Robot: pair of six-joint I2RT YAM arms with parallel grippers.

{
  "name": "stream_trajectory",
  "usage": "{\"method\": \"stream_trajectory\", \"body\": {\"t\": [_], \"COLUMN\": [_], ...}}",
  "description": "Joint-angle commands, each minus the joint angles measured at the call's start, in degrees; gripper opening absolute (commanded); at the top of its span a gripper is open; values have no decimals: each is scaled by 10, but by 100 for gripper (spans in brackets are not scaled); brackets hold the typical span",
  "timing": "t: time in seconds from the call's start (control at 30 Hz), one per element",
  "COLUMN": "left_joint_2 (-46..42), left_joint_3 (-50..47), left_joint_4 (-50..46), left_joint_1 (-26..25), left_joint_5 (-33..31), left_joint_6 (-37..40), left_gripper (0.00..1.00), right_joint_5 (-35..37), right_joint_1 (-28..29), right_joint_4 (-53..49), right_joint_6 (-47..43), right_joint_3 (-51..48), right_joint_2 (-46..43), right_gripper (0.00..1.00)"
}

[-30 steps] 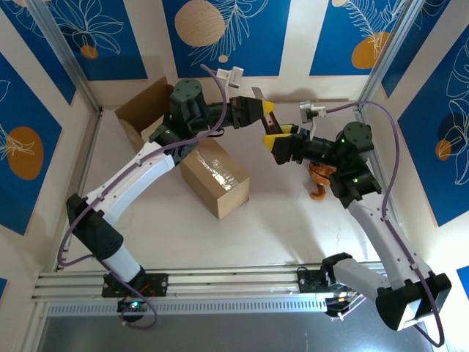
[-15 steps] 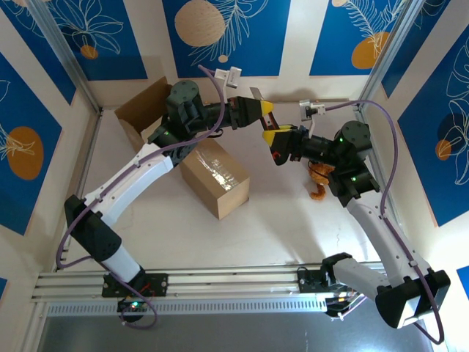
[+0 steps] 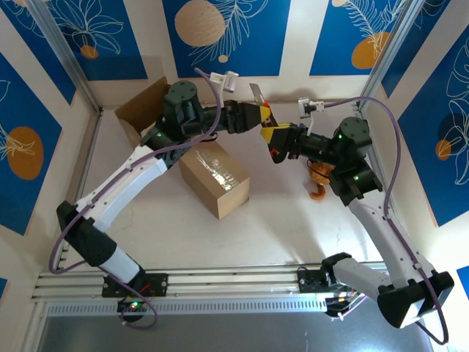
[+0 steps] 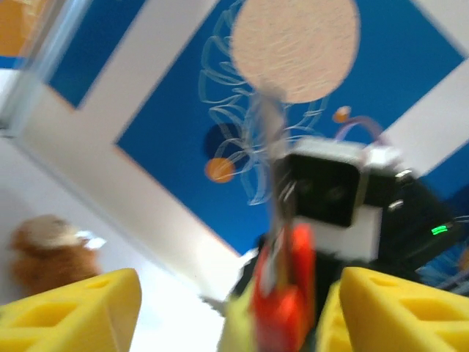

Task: Unpack the express box

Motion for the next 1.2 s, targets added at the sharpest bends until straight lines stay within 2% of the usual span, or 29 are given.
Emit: {"method": "stream_trajectory", "body": {"t": [0.0, 0.13, 0.2, 0.27, 0.3, 0.43, 0.57, 0.67, 0.73, 0.93, 1.03, 1.17], "left_joint_2": [-66, -110, -121, -126, -128, -136, -121, -106, -99, -92, -85, -76], "left_joint_3": [27, 44, 38, 16, -7, -113, -167, -180, -189, -227, -246, -266], "left_joint_4": [-213, -411, -478, -513, -514, -457, -396, -372, -363, -322, -292, -250], "left_joint_1": [30, 64, 88, 115, 131, 168, 175, 176, 179, 201, 215, 222], "left_joint_5": [-137, -335, -380, -380, -367, -326, -325, -351, -376, -388, -361, -327], "left_joint_6": [125, 162, 151, 134, 123, 77, 51, 44, 39, 13, 0, -17], "left_gripper": [77, 73, 68, 68, 74, 86, 92, 93, 93, 88, 79, 73], "right_joint_5": [80, 178, 236, 285, 309, 408, 475, 502, 510, 518, 517, 516], "right_joint_1": [11, 60, 93, 121, 135, 188, 225, 243, 252, 269, 277, 283], "right_joint_4": [-138, -337, -427, -507, -545, -662, -715, -724, -732, -746, -744, -740], "right_joint_6": [-72, -182, -228, -262, -278, -334, -360, -366, -361, -345, -344, -342], "right_joint_3": [68, 196, 271, 347, 387, 520, 588, 609, 625, 660, 672, 684], "right_joint_2": [-2, 66, 121, 180, 214, 327, 416, 458, 483, 543, 563, 580], "right_gripper": [0, 0, 0, 0, 0, 0, 0, 0, 0, 0, 0, 0]}}
